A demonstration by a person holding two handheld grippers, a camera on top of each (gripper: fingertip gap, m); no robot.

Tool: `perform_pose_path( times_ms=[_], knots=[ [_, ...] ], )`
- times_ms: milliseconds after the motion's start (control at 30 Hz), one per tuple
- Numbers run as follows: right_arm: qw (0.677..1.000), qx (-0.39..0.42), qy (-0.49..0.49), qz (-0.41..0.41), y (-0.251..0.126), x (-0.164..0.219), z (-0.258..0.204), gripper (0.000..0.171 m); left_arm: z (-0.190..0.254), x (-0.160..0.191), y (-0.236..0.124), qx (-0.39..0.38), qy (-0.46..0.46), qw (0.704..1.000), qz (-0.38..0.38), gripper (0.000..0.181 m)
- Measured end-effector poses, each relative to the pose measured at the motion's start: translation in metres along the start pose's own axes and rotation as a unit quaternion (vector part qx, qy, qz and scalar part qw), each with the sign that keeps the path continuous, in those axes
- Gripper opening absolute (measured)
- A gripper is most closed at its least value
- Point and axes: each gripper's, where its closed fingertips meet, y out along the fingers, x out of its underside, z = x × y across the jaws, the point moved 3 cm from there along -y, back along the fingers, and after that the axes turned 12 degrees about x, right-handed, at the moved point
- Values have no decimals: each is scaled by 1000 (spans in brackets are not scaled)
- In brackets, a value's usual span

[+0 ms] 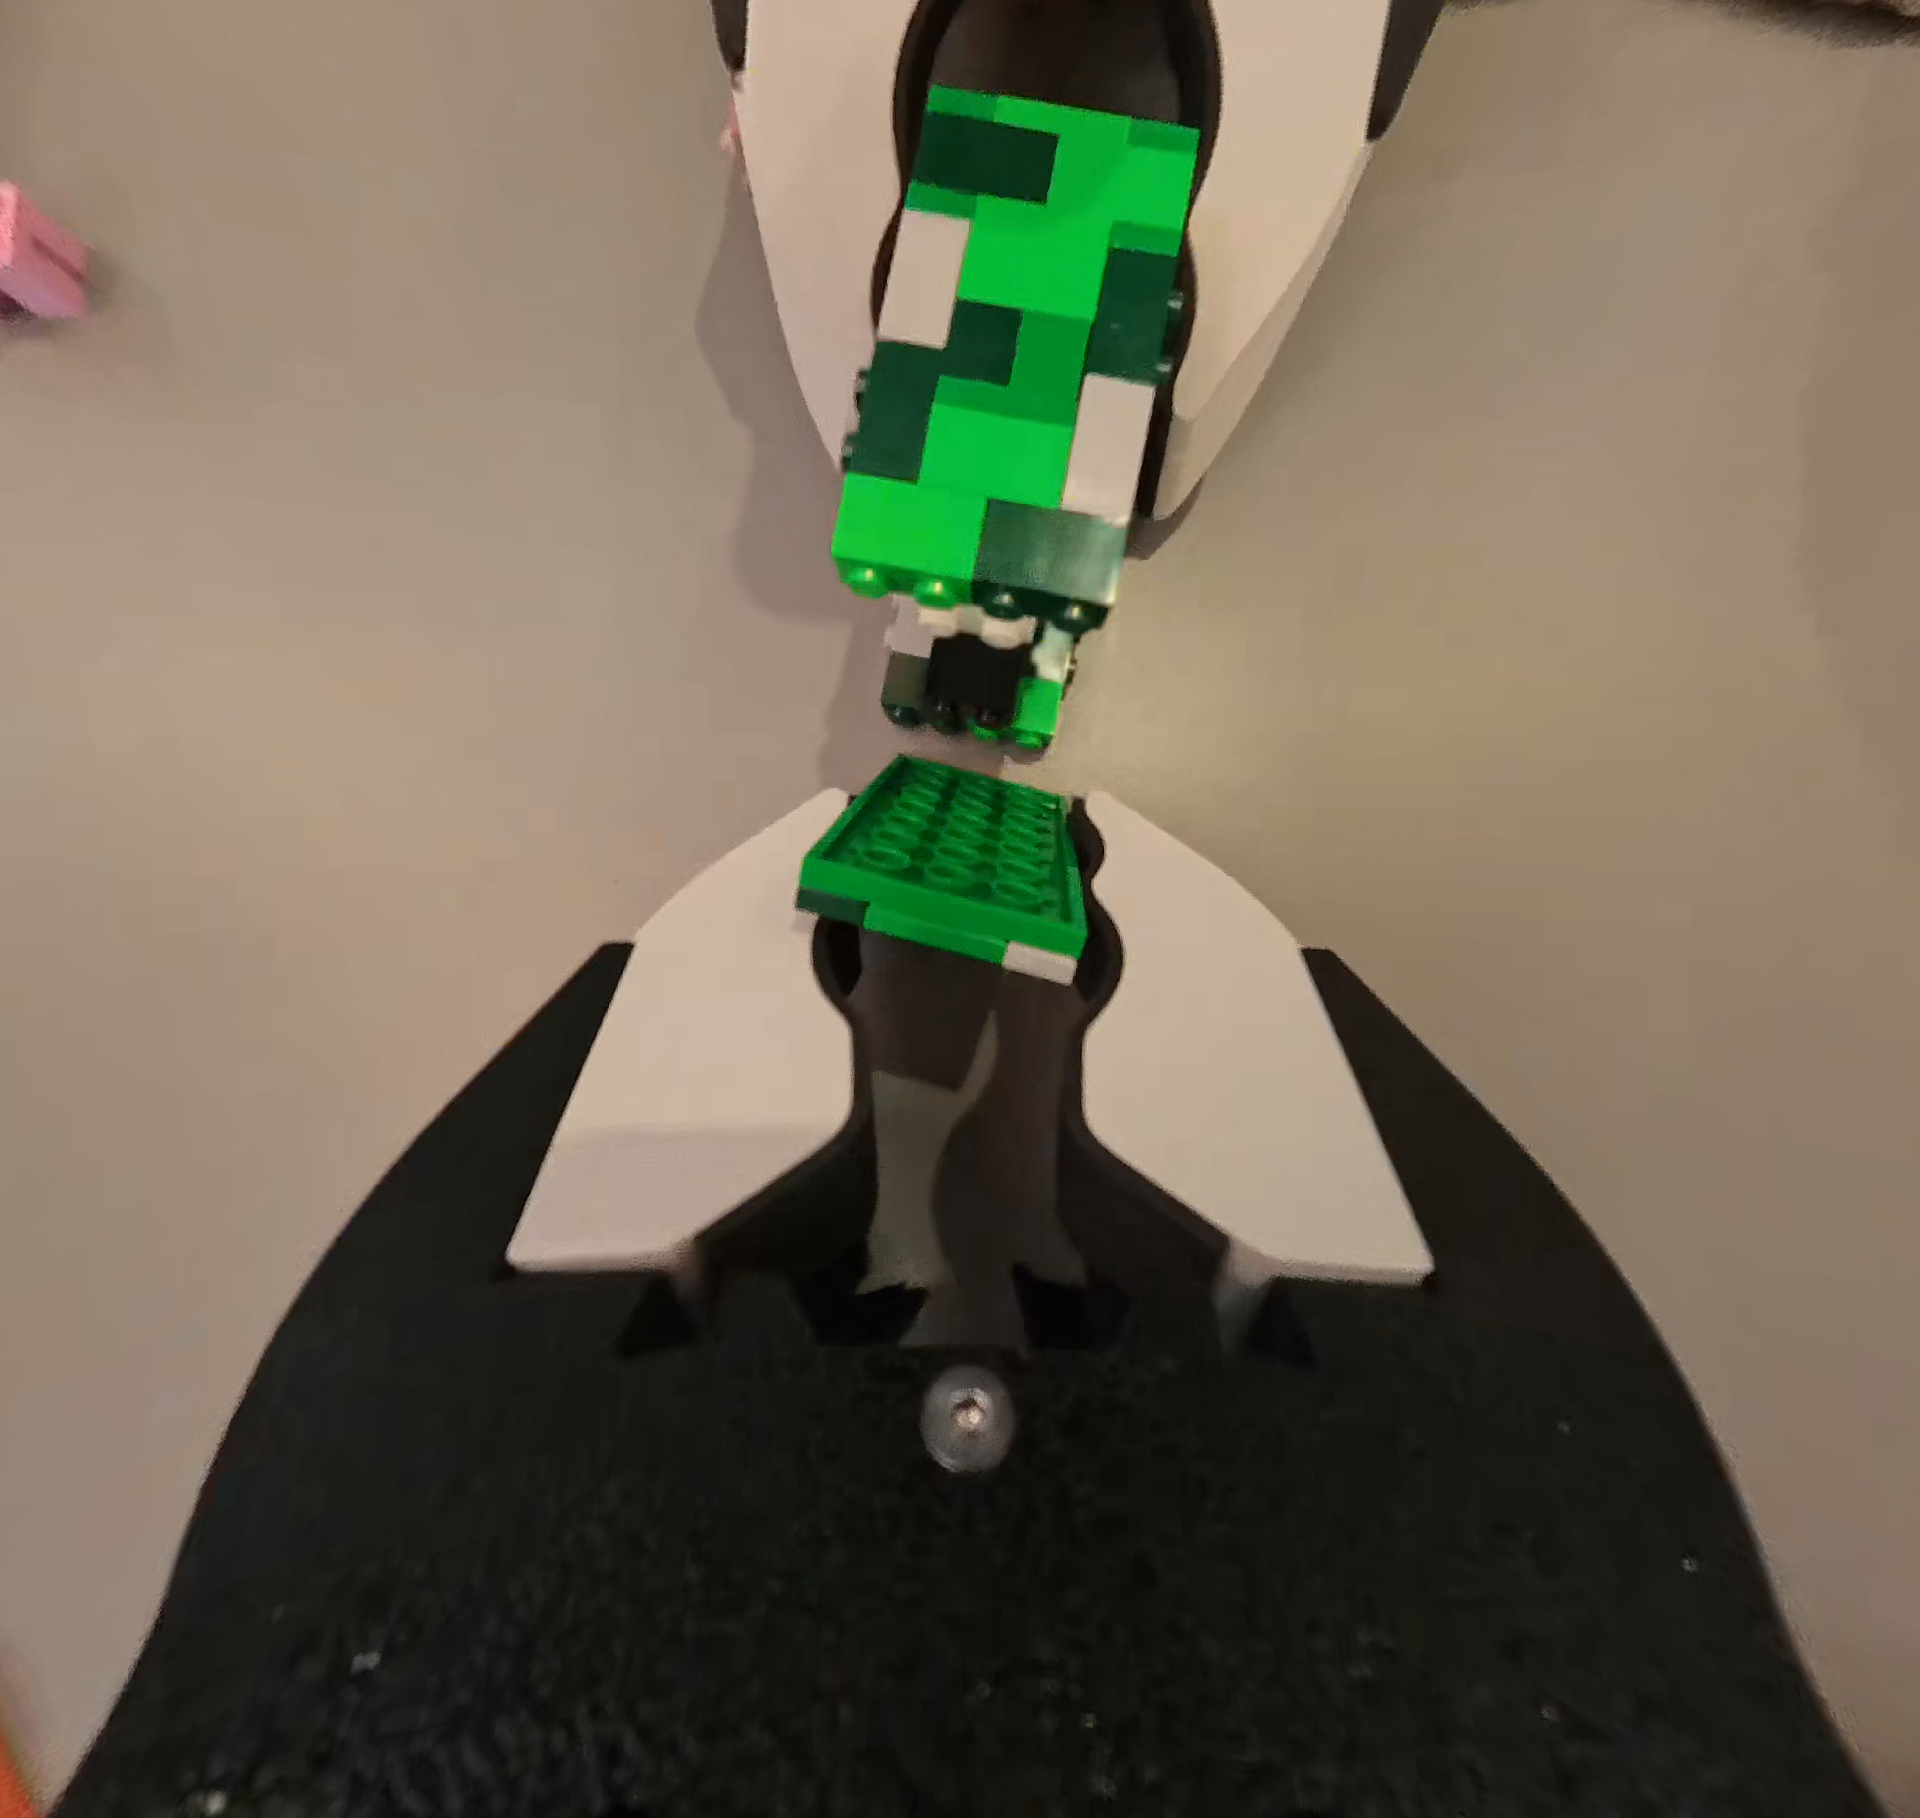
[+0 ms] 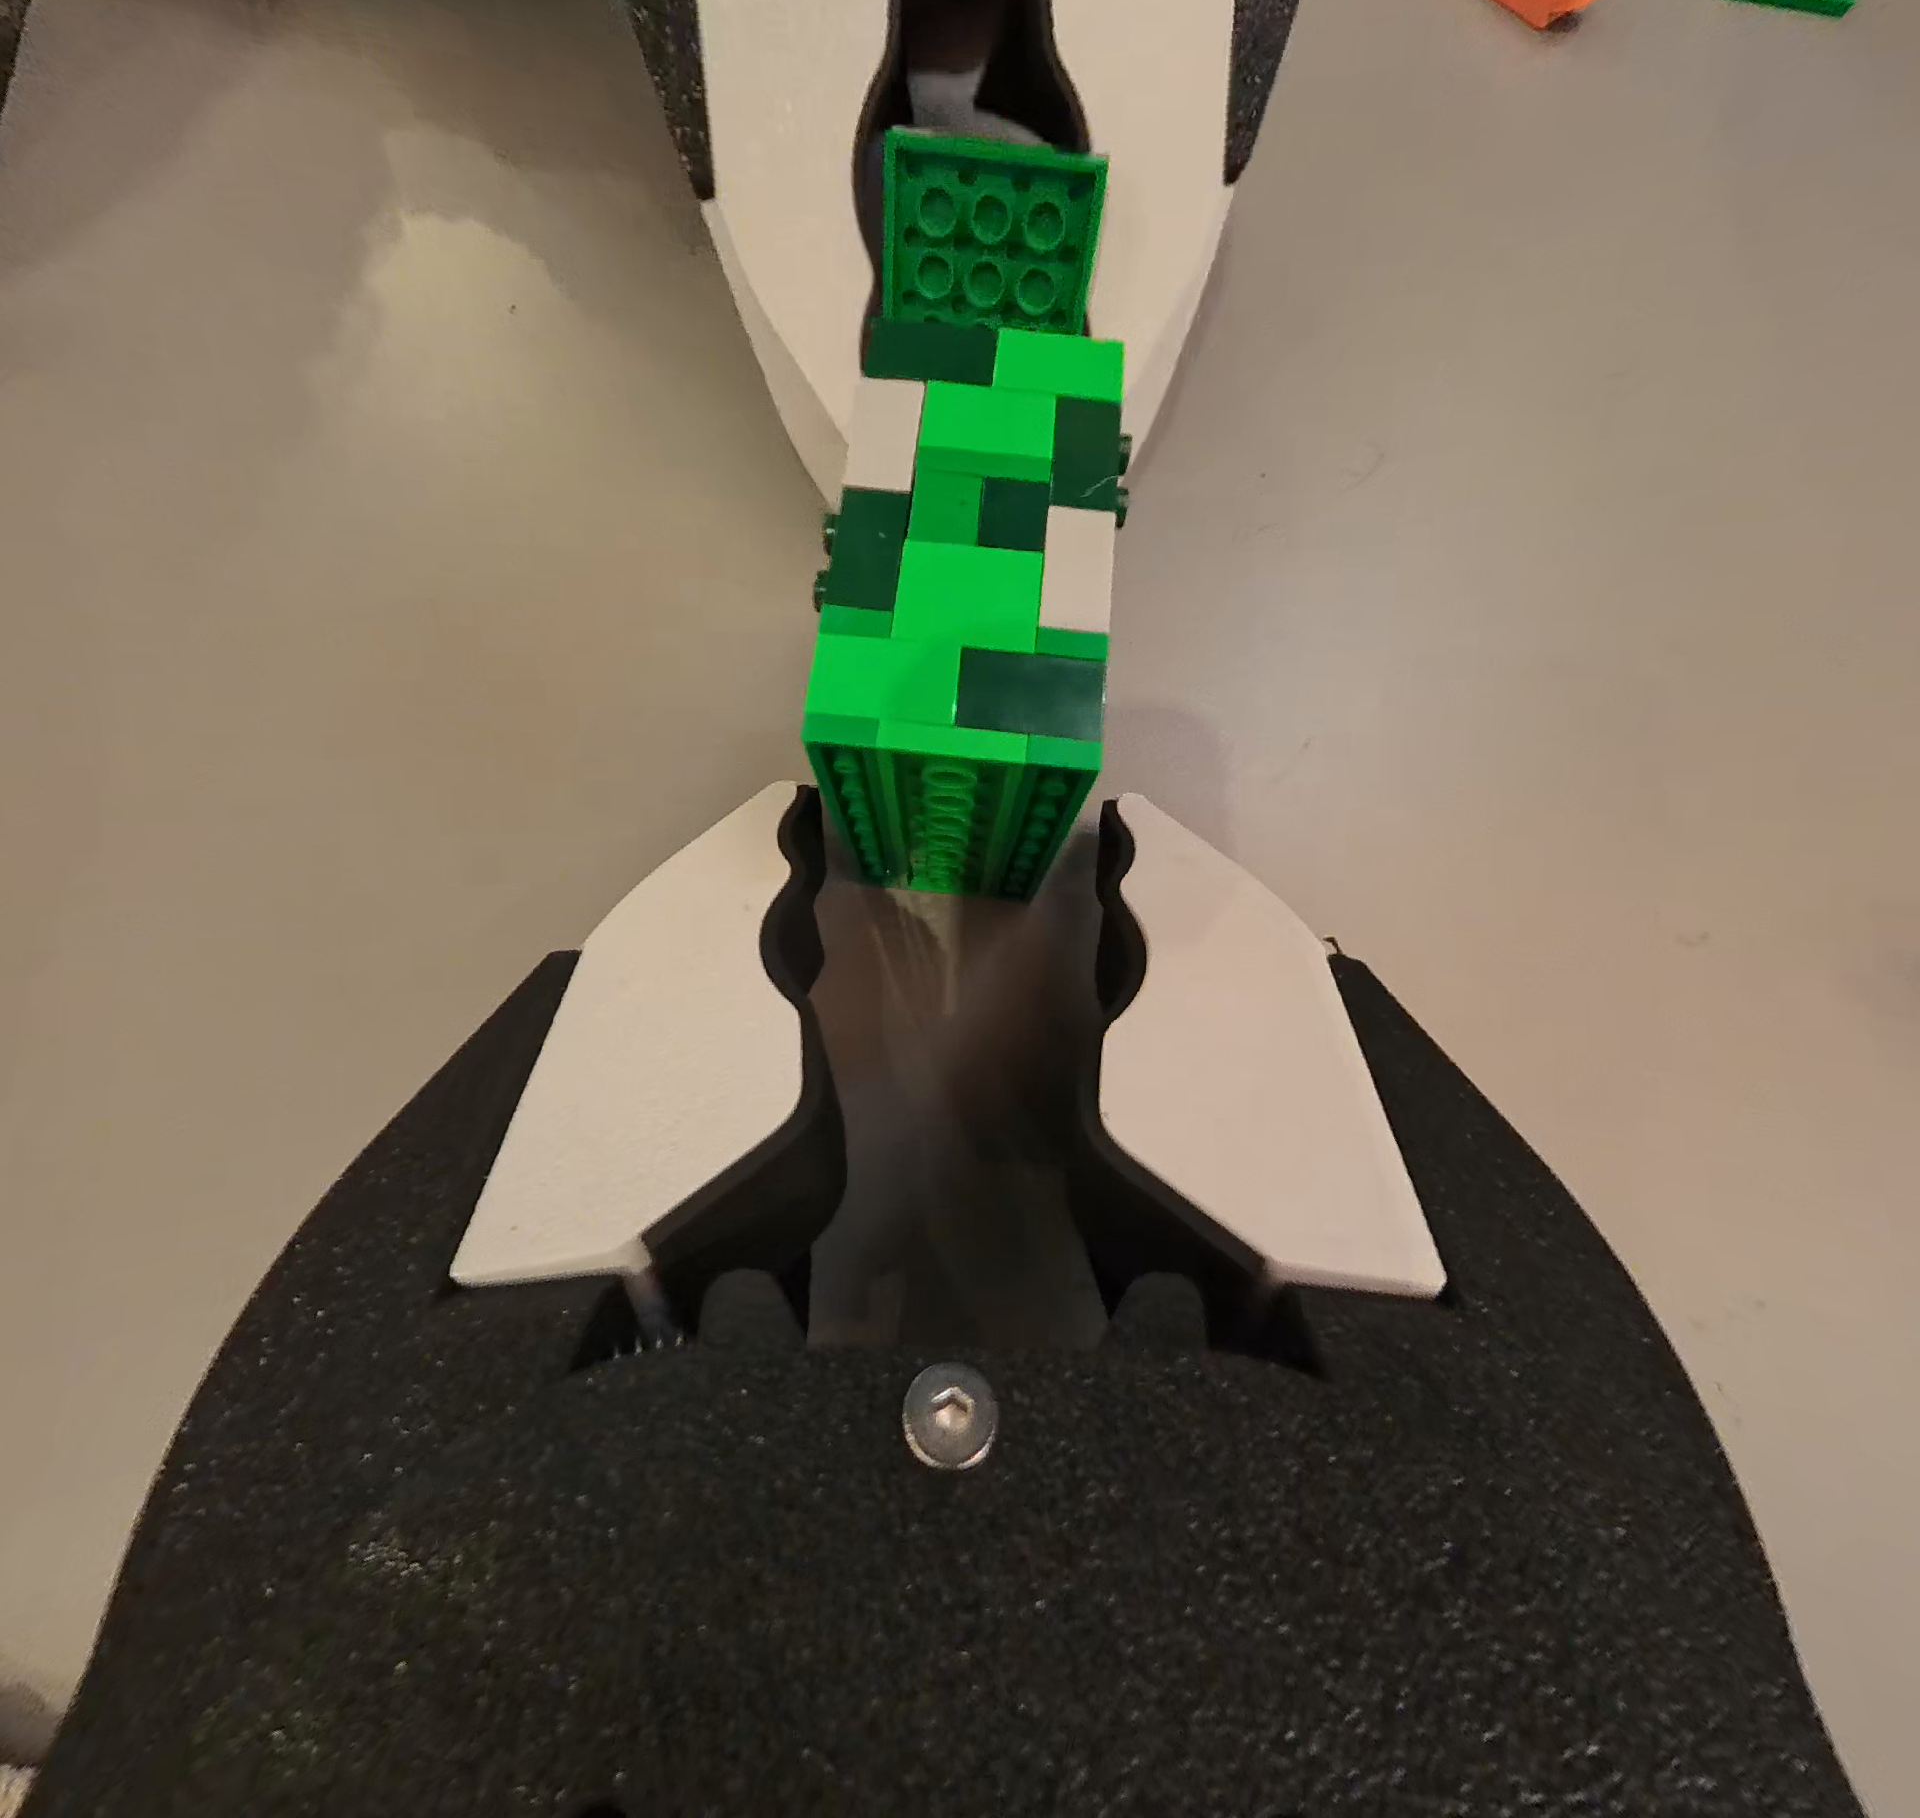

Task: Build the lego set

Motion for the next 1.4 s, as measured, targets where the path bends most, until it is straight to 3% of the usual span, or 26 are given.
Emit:
perform_pose_path(
  times_ms=[267,467,600,767,1000,1200,1400],
  knots=[
    [1000,-2,-3,2,2,-2,-1,49,4,-10,5,-26,-29,995,-88,39],
    [1000,-3,-2,1,3,-2,-1,48,6,-15,9,-13,-21,997,-78,59],
    [1000,-4,-2,1,4,-3,-1,46,9,-18,1,-2,-34,997,-68,59],
    [1000,-4,-3,2,4,-3,-1,45,6,-8,-19,-35,-20,993,-113,61],
    [1000,-1,-7,5,4,-3,-1,46,1,-5,-28,-51,-14,994,-100,78],
    [1000,6,-12,9,4,-3,-1,47,-2,24,-31,-56,18,979,-196,64],
    [1000,0,2,31,-4,-6,-1,50,2,42,-42,-16,-1,977,-215,56]
  ],
)
